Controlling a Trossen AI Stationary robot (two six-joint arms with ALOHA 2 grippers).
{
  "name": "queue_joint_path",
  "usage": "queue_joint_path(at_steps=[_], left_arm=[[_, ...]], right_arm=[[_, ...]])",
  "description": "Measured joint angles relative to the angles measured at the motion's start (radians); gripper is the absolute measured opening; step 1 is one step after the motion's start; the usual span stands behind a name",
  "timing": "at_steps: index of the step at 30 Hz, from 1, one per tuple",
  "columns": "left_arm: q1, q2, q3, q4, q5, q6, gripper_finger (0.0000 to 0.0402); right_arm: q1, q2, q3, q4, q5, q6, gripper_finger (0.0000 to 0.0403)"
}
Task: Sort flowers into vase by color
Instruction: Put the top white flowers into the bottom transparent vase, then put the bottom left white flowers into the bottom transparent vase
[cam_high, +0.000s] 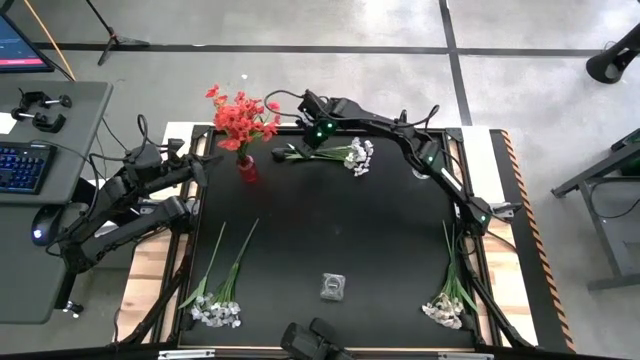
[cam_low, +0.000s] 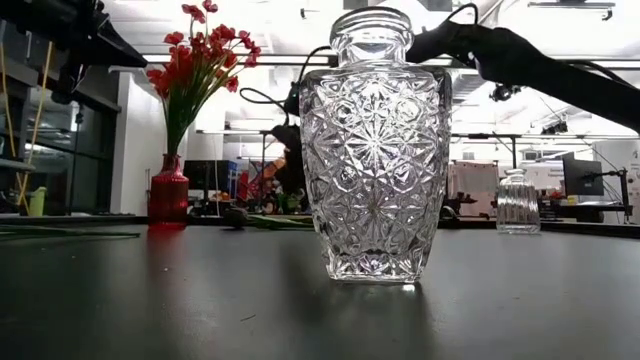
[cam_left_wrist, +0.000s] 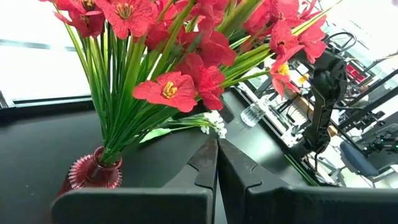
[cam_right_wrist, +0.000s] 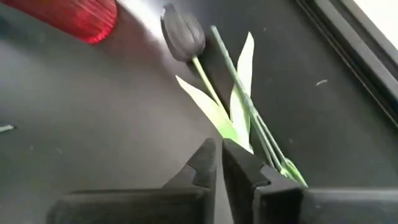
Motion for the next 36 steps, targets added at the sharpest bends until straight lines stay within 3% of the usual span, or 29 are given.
queue_joint_path(at_steps=[7,12,15,21,27,32,36], left_arm=[[0.0,0.0,0.0,0.0,-0.002,0.0,0.0],[0.0,0.0,0.0,0.0,-0.002,0.0,0.0],[0.0,0.0,0.0,0.0,-0.002,0.0,0.0],[0.0,0.0,0.0,0.0,-0.002,-0.015,0.0],[0.0,0.0,0.0,0.0,-0.001,-0.015,0.0],[0.0,0.0,0.0,0.0,-0.001,-0.009,0.0],[0.0,0.0,0.0,-0.001,-0.001,-0.004,0.0]], right_arm=[[0.05,0.007,-0.004,0.019,-0.001,0.037,0.0112],[0.069,0.021,-0.005,0.024,0.149,0.157,0.0149],[0.073,0.019,-0.005,0.04,0.217,0.222,0.0148],[0.091,0.015,-0.005,0.063,0.22,0.333,0.0129],[0.141,-0.063,-0.003,-0.046,0.227,0.168,0.0117],[0.2,-0.091,-0.004,-0.304,0.361,0.018,0.0117],[0.21,-0.095,-0.004,-0.375,0.384,-0.037,0.0117]])
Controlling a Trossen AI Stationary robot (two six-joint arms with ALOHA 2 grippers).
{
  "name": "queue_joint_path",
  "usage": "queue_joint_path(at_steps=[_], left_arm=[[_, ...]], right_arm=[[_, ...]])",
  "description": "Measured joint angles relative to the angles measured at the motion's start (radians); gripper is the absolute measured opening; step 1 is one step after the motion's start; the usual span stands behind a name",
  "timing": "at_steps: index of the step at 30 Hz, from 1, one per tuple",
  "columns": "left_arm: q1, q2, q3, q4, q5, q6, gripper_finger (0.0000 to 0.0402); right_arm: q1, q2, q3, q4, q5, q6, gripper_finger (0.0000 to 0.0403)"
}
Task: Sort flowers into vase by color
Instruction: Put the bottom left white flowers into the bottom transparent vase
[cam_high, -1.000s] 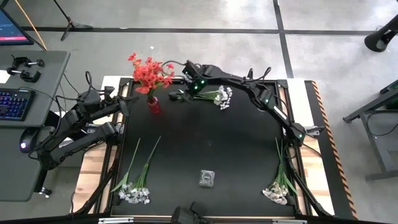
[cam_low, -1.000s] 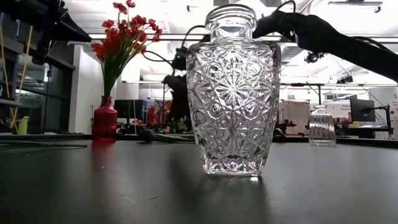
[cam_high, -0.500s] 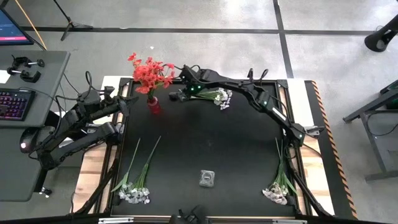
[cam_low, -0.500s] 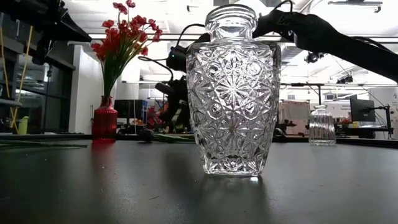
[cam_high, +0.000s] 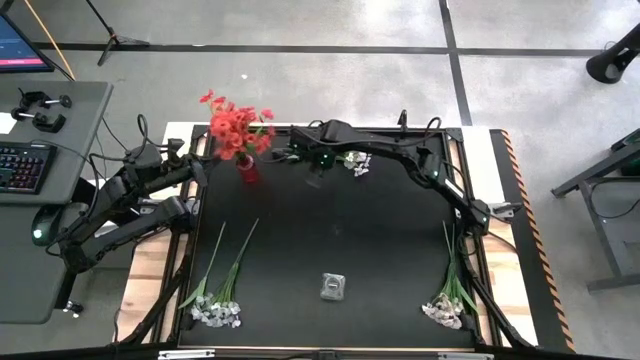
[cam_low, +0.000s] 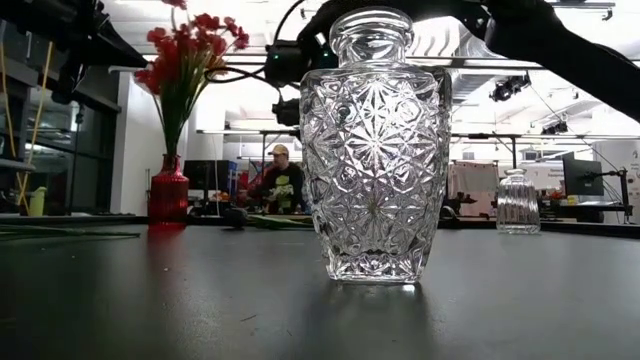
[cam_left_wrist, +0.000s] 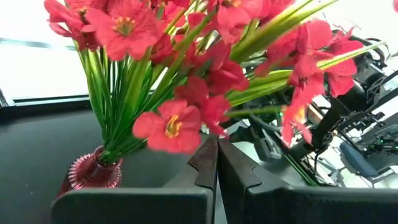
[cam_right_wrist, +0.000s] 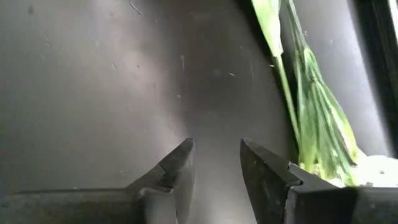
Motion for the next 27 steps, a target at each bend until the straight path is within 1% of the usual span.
queue_joint_path(at_steps=[4,8,9,11,12,14,17,19,21,24,27], left_arm=[[0.0,0.0,0.0,0.0,0.0,-0.001,0.0],[0.0,0.0,0.0,0.0,0.0,-0.011,0.0],[0.0,0.0,0.0,0.0,0.0,-0.011,0.0],[0.0,0.0,0.0,0.001,0.0,-0.011,0.0],[0.0,0.0,0.0,0.001,0.0,-0.011,0.0],[0.0,0.0,0.0,0.001,-0.008,-0.011,0.0],[0.0,0.0,0.0,0.001,-0.019,-0.011,0.0],[0.0,0.0,0.0,0.002,-0.035,-0.012,0.0],[0.0,0.0,0.0,0.002,-0.05,-0.015,0.0],[0.0,0.0,0.0,0.003,-0.077,-0.031,0.0],[0.0,0.0,0.0,0.003,-0.085,-0.031,0.0]], right_arm=[[-0.027,-0.004,-0.001,-0.012,-0.026,-0.035,0.0117],[-0.067,-0.034,-0.001,-0.044,-0.051,-0.085,0.0117],[-0.077,-0.046,-0.01,-0.049,-0.057,-0.093,0.0117],[-0.099,-0.095,-0.081,-0.027,-0.067,-0.096,0.0117],[-0.11,-0.135,-0.145,-0.009,-0.079,-0.091,0.0117],[-0.127,-0.253,-0.336,0.078,-0.103,-0.072,0.0117],[-0.14,-0.504,-0.734,0.292,-0.133,0.018,0.0118],[-0.137,-0.686,-1.003,0.436,-0.158,0.122,0.0118],[-0.125,-0.862,-1.224,0.559,-0.212,0.256,0.0118],[-0.086,-1.081,-1.459,0.707,-0.252,0.457,0.0118],[-0.035,-1.221,-1.587,0.739,-0.258,0.604,0.0117]])
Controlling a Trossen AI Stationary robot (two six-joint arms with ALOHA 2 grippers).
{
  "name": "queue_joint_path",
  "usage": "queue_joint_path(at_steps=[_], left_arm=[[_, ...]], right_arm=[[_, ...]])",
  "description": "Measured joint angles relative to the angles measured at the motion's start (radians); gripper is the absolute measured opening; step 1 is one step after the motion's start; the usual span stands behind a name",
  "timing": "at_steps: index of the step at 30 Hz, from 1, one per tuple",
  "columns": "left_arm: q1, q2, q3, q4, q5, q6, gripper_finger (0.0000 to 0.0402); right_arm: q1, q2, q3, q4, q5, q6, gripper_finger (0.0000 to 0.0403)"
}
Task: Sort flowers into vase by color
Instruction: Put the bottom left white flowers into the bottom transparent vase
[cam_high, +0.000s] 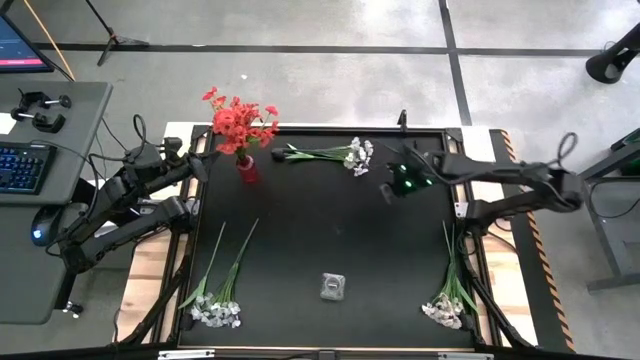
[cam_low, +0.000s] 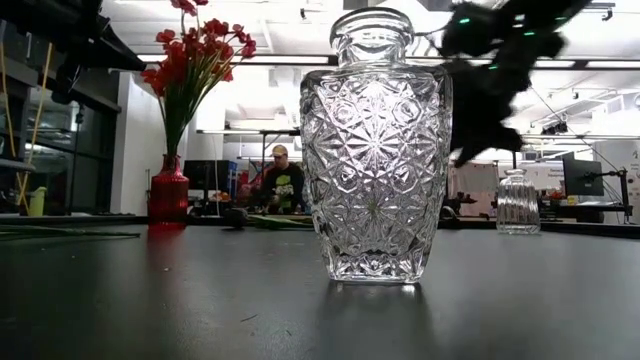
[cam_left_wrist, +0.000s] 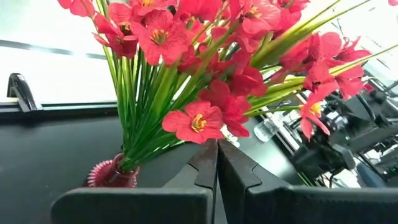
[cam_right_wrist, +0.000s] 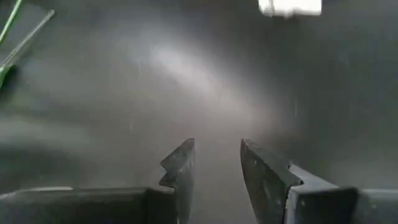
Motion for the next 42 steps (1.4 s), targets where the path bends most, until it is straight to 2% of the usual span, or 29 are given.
queue_joint_path(at_steps=[4,10,16,21,24,28,33,42], left_arm=[[0.0,0.0,0.0,0.0,0.0,0.0,0.0],[0.0,0.0,0.0,-0.001,0.0,-0.006,0.0],[0.0,0.0,0.0,-0.002,0.022,-0.008,0.0],[0.0,0.0,0.0,-0.002,0.025,-0.008,0.0],[0.0,0.0,0.0,-0.002,0.032,-0.008,0.0],[0.0,0.0,0.0,-0.003,0.036,-0.008,0.0],[0.0,0.0,0.0,-0.005,0.043,-0.007,0.0],[0.0,0.0,0.0,-0.061,0.24,0.038,0.0]], right_arm=[[0.092,-0.081,-0.064,-0.063,-0.03,0.162,0.0117],[0.233,-0.061,-0.081,-0.106,-0.073,0.303,0.0117],[0.307,-0.037,-0.081,-0.161,-0.145,0.462,0.0117],[0.364,-0.03,-0.081,-0.335,-0.122,0.59,0.0117],[0.391,-0.029,-0.082,-0.376,-0.084,0.65,0.0117],[0.397,-0.028,-0.082,-0.284,-0.043,0.703,0.0117],[0.387,-0.023,-0.082,-0.076,0.043,0.732,0.0117],[0.353,0.067,-0.082,0.175,0.068,0.732,0.0117]])
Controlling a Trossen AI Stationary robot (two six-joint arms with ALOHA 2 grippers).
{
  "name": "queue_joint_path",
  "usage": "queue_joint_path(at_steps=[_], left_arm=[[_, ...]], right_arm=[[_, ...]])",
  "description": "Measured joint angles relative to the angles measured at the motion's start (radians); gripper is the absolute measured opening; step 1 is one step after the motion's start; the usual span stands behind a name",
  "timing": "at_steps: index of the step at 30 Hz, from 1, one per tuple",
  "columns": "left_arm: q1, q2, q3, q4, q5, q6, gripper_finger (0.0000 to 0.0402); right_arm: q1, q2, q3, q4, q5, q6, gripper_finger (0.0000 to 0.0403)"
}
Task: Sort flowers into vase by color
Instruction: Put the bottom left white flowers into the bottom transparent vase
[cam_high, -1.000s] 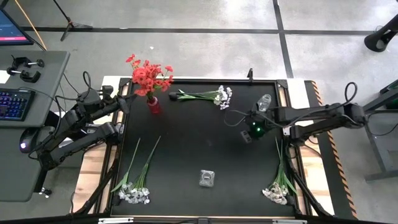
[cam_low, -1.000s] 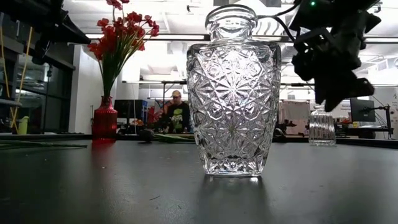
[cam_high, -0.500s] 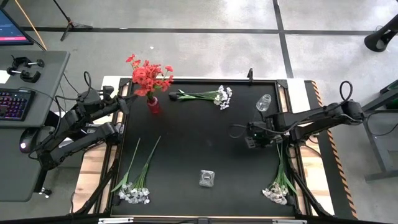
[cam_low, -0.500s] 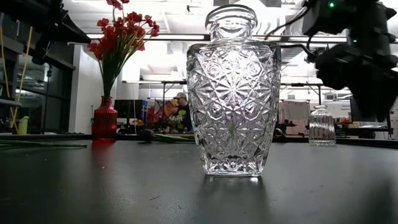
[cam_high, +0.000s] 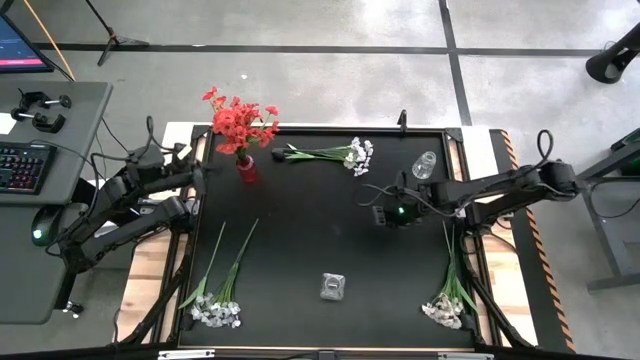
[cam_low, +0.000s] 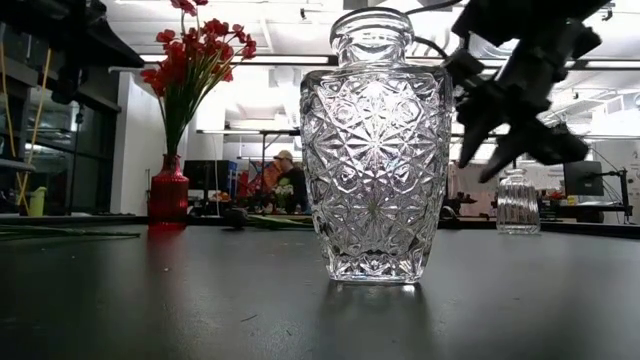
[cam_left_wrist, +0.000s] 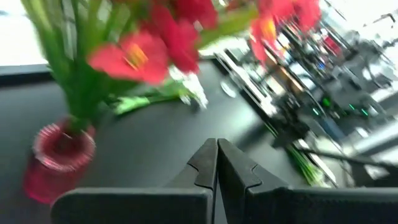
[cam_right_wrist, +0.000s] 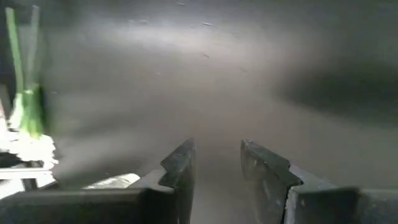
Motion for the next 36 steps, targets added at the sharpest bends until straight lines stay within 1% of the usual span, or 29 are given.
queue_joint_path(at_steps=[7,10,14,16,18,21,23,25,28,33,36], left_arm=[[0.0,0.0,0.0,-0.079,0.254,0.023,0.0],[0.0,0.0,0.0,-0.116,0.289,0.023,0.0006],[-0.001,0.0,0.0,-0.114,0.363,-0.002,0.0031],[-0.002,0.011,0.0,-0.099,0.388,-0.035,0.0049],[-0.011,0.023,-0.001,-0.083,0.393,-0.064,0.0066],[-0.048,0.055,0.0,0.011,0.394,-0.121,0.0088],[-0.086,0.094,0.0,0.109,0.387,-0.154,0.0097],[-0.135,0.148,0.0,0.216,0.354,-0.19,0.0103],[-0.238,0.27,0.0,0.358,0.295,-0.232,0.0103],[-0.483,0.537,0.0,0.592,0.223,-0.29,0.0103],[-0.635,0.682,0.0,0.757,0.215,-0.339,0.0103]], right_arm=[[-0.002,0.1,0.0,0.284,-0.005,-0.008,0.0117],[-0.002,0.132,0.0,0.38,-0.033,-0.01,0.0117],[-0.002,0.152,0.0,0.417,-0.093,-0.033,0.0117],[-0.002,0.152,0.0,0.418,-0.096,-0.079,0.0117],[-0.006,0.152,0.0,0.418,-0.1,-0.141,0.0117],[-0.018,0.152,0.0,0.418,-0.109,-0.245,0.0117],[-0.029,0.152,0.0,0.418,-0.127,-0.322,0.0117],[-0.04,0.151,0.0,0.418,-0.16,-0.403,0.0117],[-0.053,0.151,0.0,0.418,-0.204,-0.519,0.0117],[-0.078,0.151,0.0,0.418,-0.279,-0.67,0.0117],[-0.096,0.151,0.0,0.417,-0.312,-0.736,0.0117]])
